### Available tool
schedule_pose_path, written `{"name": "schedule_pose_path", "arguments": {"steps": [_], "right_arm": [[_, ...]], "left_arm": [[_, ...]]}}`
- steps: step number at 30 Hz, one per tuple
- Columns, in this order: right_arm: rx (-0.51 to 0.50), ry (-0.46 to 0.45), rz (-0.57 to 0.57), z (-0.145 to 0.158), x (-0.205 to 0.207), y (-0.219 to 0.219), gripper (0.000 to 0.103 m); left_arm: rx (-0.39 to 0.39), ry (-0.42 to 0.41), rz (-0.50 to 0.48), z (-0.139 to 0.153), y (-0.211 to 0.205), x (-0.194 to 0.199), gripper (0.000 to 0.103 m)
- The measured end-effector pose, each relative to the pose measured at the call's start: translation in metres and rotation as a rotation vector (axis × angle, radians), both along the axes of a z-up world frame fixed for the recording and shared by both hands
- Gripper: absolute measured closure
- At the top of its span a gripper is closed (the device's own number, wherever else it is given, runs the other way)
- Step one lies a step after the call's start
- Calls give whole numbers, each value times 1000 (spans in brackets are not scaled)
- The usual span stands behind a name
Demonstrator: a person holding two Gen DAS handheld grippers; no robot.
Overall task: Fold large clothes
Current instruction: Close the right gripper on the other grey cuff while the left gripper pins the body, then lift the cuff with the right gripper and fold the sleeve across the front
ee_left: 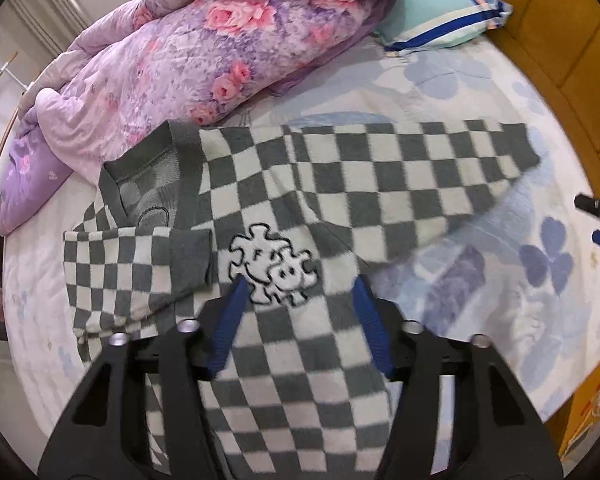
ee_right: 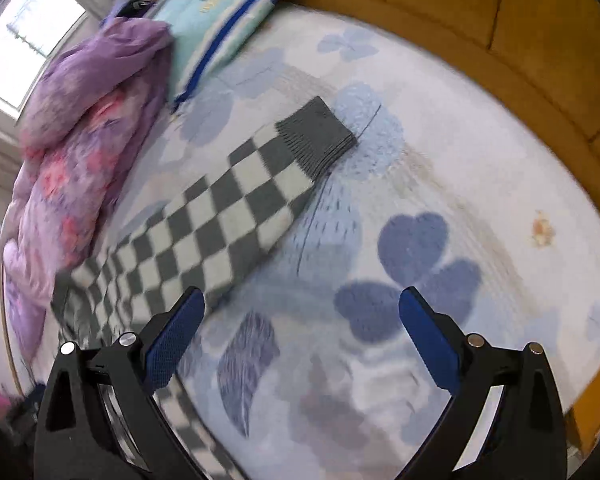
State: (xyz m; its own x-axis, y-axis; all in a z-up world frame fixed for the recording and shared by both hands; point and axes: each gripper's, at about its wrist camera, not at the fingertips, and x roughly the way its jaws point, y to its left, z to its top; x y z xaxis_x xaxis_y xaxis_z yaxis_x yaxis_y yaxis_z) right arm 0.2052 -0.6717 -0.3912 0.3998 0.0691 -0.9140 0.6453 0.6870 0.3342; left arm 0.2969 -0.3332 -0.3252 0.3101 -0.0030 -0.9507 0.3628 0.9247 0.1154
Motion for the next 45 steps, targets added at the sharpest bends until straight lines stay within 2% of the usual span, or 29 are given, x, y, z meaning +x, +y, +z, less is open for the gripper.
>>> {"name": "schedule_pose_path", "arguments": {"steps": [5,8,11,15,18,20,22,23,25,26,28,33,36,38,39,40,41,45], "right_arm": [[17,26,-25,-41,45,-20,9],[9,25,-21,-61,70,-30,14],[12,31,-36,-79,89,-39,21],[88,-11,-56,-92,103,-46,34],[52,-14,-73,-94,108,-46,34],[51,-55,-87,-94,110,-47,37],[61,-71,-94,-97,113,-49,56],[59,-71,-99,-100,115,-50,60],[41,-59,-118,-106,117,-53,76],[36,-60,-123,-107,118,-54,80],[27,-79,-116,-105,118,-56,103],[6,-135,-83,-88,106,-57,103],[-12,-84,-72,-81,94,-56,101],[94,-71,-119,-89,79,-64,91],[160,-74,-140,-96,73,-67,80],[198,-63,-157,-102,70,-69,64],[213,-33,-193,-112,66,-72,58],[190,-70,-207,-125,74,-74,58]], "left_arm": [[25,7,37,-33,15,32,60],[51,34,57,-58,21,50,76],[32,63,93,-80,25,67,82],[-3,76,114,-101,23,85,84],[-28,79,112,-112,16,93,89],[-38,85,124,-120,12,97,89],[-59,97,139,-128,9,100,90],[-78,103,147,-132,8,101,91],[-110,114,161,-139,6,102,91],[-128,125,177,-145,6,103,91],[-137,150,203,-157,4,106,93],[-157,192,258,-177,4,107,96],[-137,185,251,-181,0,106,96],[-119,175,242,-180,-4,104,96],[-111,172,238,-181,-6,104,96],[-103,171,230,-181,-9,104,96],[-98,170,224,-182,-10,102,96],[-105,174,217,-183,-12,101,96]]}}
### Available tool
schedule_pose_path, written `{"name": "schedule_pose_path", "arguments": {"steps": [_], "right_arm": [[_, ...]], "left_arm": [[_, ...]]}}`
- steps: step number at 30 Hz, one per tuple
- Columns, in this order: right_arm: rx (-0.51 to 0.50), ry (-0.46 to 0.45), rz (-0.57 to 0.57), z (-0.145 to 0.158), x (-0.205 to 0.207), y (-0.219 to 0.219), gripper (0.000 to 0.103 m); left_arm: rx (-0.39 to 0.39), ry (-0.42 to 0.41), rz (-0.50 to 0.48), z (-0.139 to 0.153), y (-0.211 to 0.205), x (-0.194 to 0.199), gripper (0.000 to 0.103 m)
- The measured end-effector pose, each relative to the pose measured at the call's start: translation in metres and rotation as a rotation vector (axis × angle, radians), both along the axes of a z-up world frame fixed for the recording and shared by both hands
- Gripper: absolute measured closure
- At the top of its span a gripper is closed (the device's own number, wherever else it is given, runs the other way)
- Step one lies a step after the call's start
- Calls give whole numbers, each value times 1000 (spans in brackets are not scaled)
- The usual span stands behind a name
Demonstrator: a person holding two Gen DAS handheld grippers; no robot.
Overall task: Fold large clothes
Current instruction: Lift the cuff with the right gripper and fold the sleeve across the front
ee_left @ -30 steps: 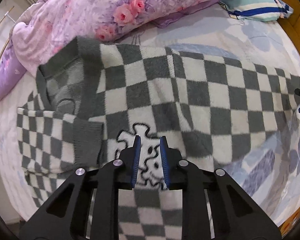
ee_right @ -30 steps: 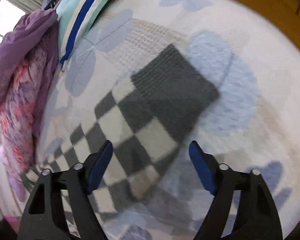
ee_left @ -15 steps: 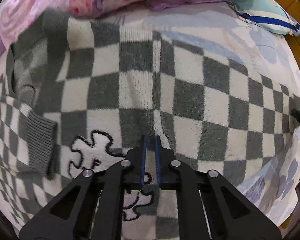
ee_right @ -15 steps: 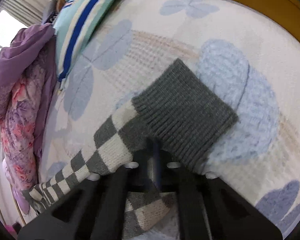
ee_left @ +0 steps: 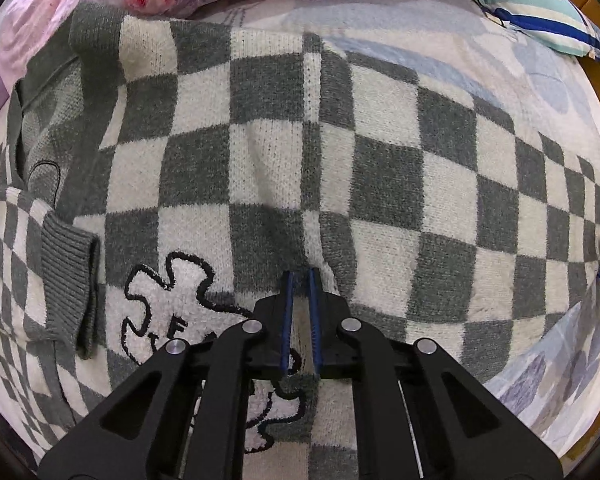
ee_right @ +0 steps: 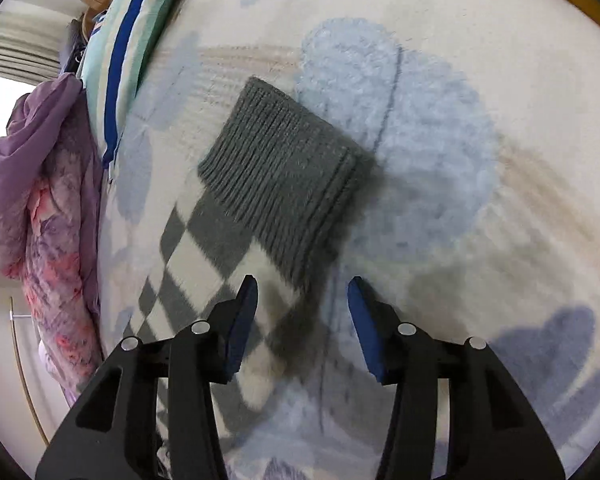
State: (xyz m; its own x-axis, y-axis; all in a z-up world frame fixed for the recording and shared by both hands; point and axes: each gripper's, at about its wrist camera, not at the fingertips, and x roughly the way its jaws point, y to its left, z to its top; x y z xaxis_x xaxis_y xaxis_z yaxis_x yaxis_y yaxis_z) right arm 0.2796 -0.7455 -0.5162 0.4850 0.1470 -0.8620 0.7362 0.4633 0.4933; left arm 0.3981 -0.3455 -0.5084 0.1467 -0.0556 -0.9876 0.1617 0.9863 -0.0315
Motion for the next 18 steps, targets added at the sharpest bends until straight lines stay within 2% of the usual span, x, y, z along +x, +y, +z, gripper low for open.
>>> {"name": "schedule_pose_path", "arguments": {"steps": [2,4,6,10,18], "right_arm": [[-53,-55,12,3,14,1,67],[-74,-37,13,0,24,-3,88],[-92,-41,19,7,28,-2,95],[-179,-106,77,46,23,13,95],[-255,-272,157,138,24,50,95]], "left_arm": [[-7,2,0,-2,1,0,96],[-1,-2,-6,-4,0,-1,96],[9,-8,-14,-5,1,-2,96],[16,-22,-15,-6,-3,-6,96],[-21,-26,23,-9,1,-12,96]]}}
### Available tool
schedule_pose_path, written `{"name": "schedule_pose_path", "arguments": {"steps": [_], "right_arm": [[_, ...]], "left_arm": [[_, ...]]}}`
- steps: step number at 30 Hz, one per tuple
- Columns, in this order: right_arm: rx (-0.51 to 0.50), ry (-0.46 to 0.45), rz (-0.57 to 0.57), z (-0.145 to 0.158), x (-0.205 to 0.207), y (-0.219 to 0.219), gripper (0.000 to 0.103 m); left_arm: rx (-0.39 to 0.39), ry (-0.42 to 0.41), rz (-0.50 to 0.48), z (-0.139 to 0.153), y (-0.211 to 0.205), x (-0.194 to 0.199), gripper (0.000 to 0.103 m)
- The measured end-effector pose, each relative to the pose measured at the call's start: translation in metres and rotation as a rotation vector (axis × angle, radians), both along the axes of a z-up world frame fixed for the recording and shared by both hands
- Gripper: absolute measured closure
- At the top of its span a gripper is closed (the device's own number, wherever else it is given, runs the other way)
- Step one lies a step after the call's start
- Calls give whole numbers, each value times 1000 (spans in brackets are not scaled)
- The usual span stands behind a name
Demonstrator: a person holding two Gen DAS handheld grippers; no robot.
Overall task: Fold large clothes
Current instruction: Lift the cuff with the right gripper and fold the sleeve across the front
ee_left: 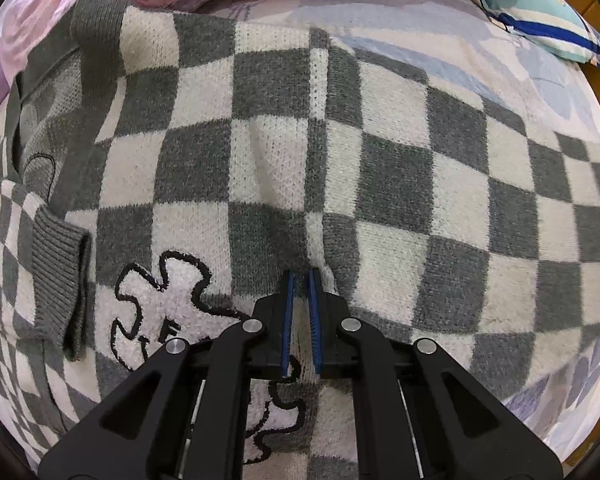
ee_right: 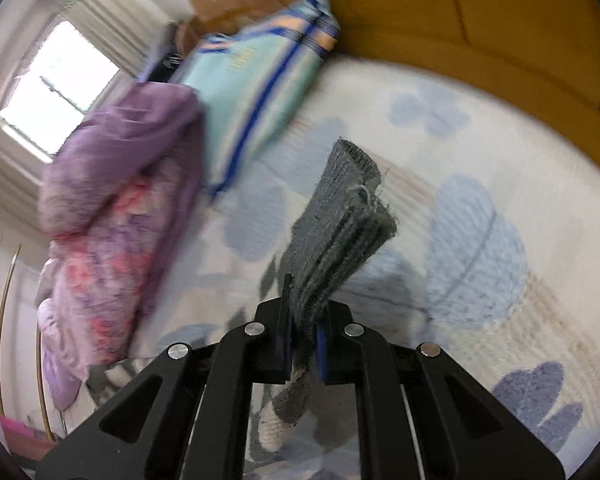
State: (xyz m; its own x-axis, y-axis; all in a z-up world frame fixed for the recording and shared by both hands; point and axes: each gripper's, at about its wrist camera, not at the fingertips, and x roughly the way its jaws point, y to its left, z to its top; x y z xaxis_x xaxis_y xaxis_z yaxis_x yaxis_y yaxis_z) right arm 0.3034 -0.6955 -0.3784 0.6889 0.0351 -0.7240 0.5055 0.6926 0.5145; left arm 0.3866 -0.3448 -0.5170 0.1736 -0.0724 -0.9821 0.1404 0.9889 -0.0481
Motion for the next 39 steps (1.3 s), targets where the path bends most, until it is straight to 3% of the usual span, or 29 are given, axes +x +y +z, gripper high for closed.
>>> {"name": "schedule_pose_path", "arguments": {"steps": [11,16,20,30,39], "right_arm": [[-97,-218,213,127,22,115,95],[-170,-232,292,155,33,184,95],[-190,-233,336,168,43,241,95],[-118,-183,419,140,69,383,95],[-65,-38,524,64,92,512,95]], "left_arm": [[-58,-12,-17,-8,23,-1,96],[-67,-2,-49,-9,24,4,95],[-90,67,-61,14,49,6,96],[-64,-8,11,108,209,4,96],[24,-89,174,164,371,11,96]]}}
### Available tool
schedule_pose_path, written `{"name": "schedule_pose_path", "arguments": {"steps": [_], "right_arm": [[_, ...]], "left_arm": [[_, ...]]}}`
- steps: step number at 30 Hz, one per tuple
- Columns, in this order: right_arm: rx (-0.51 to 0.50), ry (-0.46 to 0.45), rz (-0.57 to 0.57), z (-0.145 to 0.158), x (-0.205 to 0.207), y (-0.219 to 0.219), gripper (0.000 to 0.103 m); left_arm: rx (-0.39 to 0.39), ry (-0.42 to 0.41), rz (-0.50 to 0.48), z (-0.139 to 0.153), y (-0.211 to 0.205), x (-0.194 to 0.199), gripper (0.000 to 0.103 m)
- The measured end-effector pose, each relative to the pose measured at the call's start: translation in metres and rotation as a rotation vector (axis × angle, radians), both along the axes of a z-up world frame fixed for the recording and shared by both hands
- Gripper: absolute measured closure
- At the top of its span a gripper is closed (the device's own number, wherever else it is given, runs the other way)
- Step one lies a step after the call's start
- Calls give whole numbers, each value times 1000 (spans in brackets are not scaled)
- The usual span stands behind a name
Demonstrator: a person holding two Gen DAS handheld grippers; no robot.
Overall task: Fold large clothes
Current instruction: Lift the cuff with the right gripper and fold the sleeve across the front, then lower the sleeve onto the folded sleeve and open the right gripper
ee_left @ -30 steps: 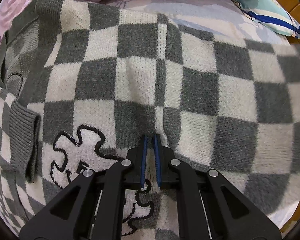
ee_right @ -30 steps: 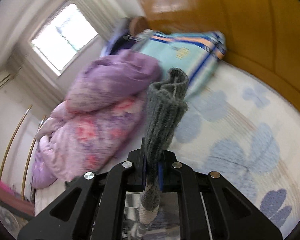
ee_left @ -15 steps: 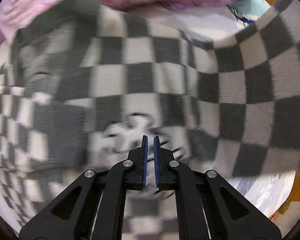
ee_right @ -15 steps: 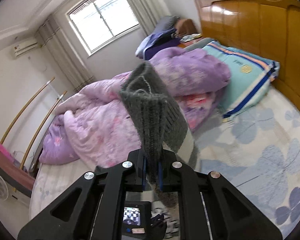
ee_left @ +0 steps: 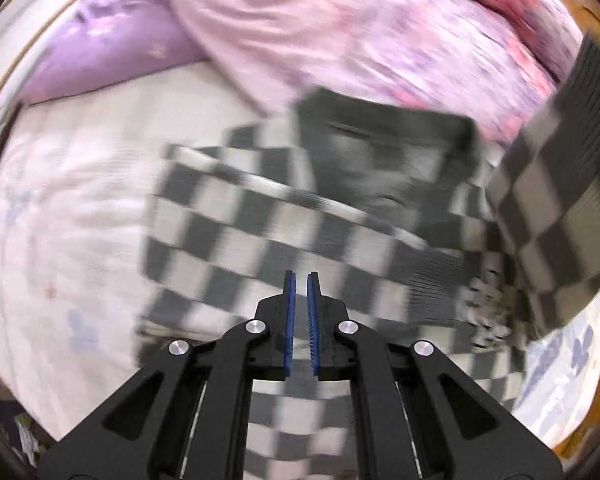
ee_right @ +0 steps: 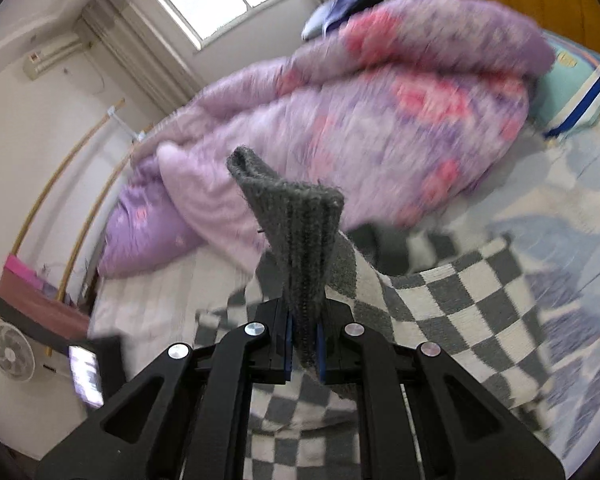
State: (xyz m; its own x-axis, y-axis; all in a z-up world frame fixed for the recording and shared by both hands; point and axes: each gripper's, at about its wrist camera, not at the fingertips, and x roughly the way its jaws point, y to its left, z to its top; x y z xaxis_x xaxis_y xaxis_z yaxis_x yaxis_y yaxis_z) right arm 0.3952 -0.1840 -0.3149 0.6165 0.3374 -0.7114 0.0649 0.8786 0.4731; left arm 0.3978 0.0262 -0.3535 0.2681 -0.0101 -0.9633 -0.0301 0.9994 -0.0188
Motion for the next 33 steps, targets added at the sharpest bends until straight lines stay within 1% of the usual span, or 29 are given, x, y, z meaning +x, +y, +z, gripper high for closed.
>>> {"name": "schedule_pose_path", "arguments": {"steps": [3,6,8,10,11,12,13,14,15,16,17,18,21,25,26,27,28,29,30,31,32,33], "right_arm": [[-18,54,26,-32,2,36,95],[-29,98,53,-63,5,59,95],[-15,128,59,-84,2,72,94],[2,177,63,-102,1,80,86],[36,216,71,-115,0,83,83],[82,247,82,-125,-2,84,77],[121,284,94,-136,-3,85,67],[138,312,106,-141,-4,87,57],[147,353,116,-147,-6,88,33],[156,354,113,-147,-8,88,26],[162,328,109,-144,-12,84,26],[148,310,115,-139,-14,80,26],[49,276,106,-126,-22,61,26],[-21,295,30,-118,-31,5,26],[-80,298,10,-114,-35,-14,28],[-133,302,-5,-113,-38,-29,42],[-207,317,-31,-114,-41,-49,59],[-244,329,-45,-118,-42,-63,65],[-259,349,-57,-125,-43,-81,79],[-256,382,-77,-135,-46,-99,97],[-263,437,-120,-148,-49,-121,102],[-257,467,-144,-158,-53,-137,103]], "left_arm": [[40,-22,44,2,38,-2,96],[31,-35,84,-2,72,-10,96],[43,-38,91,-8,85,-16,96],[53,-44,97,-15,91,-20,95],[39,-42,106,-20,95,-23,90],[28,-34,111,-24,98,-24,87],[23,-25,114,-29,99,-26,87],[27,-16,113,-34,98,-28,87],[36,-7,109,-38,96,-30,87],[41,-1,107,-42,92,-31,87],[39,5,105,-44,89,-32,87],[30,10,101,-46,85,-32,87],[16,14,77,-49,66,-30,87],[10,32,44,-57,36,-21,87],[2,44,34,-62,25,-18,87],[-3,50,21,-67,15,-15,87],[-7,51,13,-70,10,-14,87],[-15,58,3,-77,0,-10,87],[-20,83,-4,-86,-9,-7,87],[-26,108,-8,-96,-17,-4,87],[-25,129,-11,-105,-23,-1,87],[-14,154,-16,-114,-29,0,87]]}}
